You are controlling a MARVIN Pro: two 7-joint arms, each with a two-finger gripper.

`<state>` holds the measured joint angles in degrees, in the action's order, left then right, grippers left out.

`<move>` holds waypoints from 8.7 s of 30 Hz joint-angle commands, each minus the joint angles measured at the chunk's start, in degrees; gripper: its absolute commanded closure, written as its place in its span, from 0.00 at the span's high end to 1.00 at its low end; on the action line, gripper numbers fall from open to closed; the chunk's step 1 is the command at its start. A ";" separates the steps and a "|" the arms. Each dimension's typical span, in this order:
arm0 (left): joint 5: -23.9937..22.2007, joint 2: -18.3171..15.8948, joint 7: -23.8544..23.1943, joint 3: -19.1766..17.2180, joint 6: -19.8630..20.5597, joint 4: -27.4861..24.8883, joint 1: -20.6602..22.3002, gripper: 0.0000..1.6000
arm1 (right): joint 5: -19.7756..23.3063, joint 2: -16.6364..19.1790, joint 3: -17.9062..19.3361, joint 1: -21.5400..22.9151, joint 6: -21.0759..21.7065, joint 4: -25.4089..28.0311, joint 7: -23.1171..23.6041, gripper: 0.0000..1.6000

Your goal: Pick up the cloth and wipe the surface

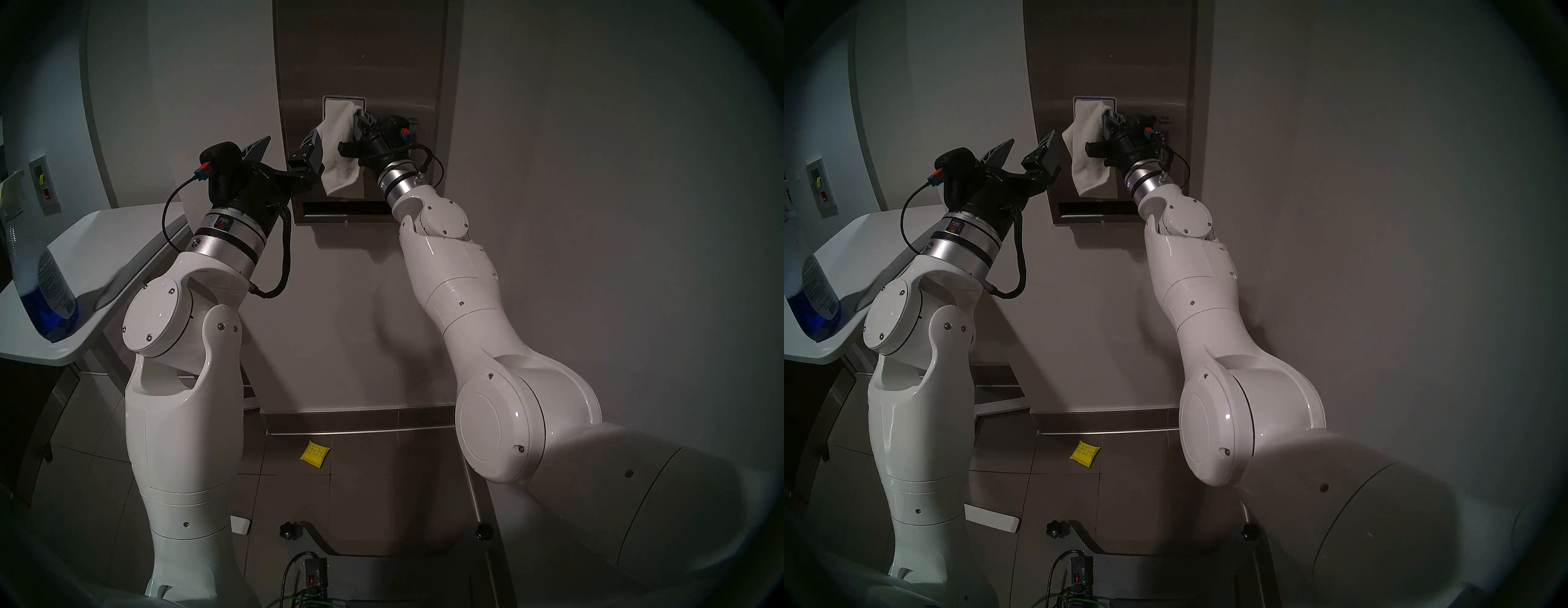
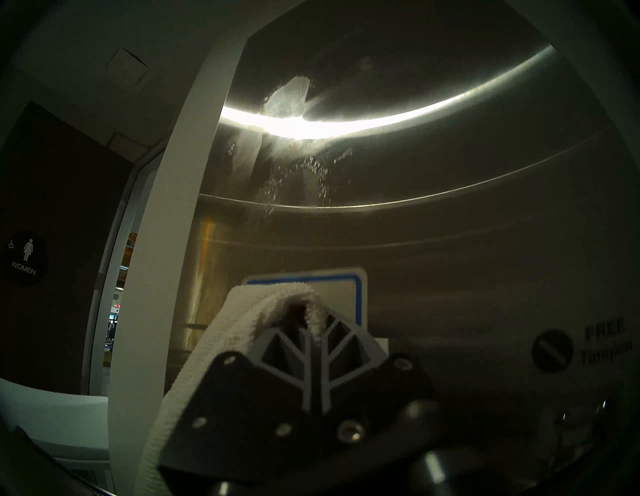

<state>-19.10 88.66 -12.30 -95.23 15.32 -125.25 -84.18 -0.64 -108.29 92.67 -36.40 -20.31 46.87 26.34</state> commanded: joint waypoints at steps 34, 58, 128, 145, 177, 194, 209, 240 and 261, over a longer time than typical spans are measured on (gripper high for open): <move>0.19 0.18 -0.28 -0.08 -0.31 -1.69 1.68 1.00 | -2.15 -5.00 2.08 8.50 -1.86 -0.61 -14.34 0.00; 0.32 0.33 -0.39 -0.13 -0.24 -1.71 1.71 1.00 | -1.21 -5.58 -0.50 -1.31 3.20 2.82 -6.87 0.00; 0.67 0.76 -0.80 -0.31 -0.15 -1.69 1.73 1.00 | -8.93 -6.35 -3.41 -4.49 4.71 21.34 -11.56 0.00; 0.74 0.87 -0.92 -0.35 -0.16 -1.65 1.70 1.00 | -10.07 -6.67 -8.03 -10.17 5.23 29.40 -7.00 0.00; 0.96 1.10 -1.08 -0.44 -0.06 -1.67 1.71 1.00 | -0.16 -1.26 -18.08 -20.70 13.73 50.04 4.21 0.00; -0.16 1.58 -1.89 -0.72 -0.89 -1.55 1.73 1.00 | 2.14 3.83 -22.73 -25.84 22.22 58.97 0.70 0.00; 0.30 2.20 -3.98 -0.44 -7.98 -1.32 0.65 0.00 | 2.68 4.25 -22.79 -26.16 23.20 59.28 0.00 0.00; 2.26 -0.72 -5.06 -3.60 -8.99 4.56 4.52 0.00 | 5.29 3.96 -22.44 -25.85 20.85 57.59 -2.65 1.00; 2.51 -2.64 -6.55 -4.52 -10.52 8.16 8.25 0.00 | 5.40 4.08 -22.56 -25.79 20.76 57.51 -2.87 1.00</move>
<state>-16.94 86.64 -18.87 -99.81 5.62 -116.72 -79.64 4.73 -103.55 70.20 -63.71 1.18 102.55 23.39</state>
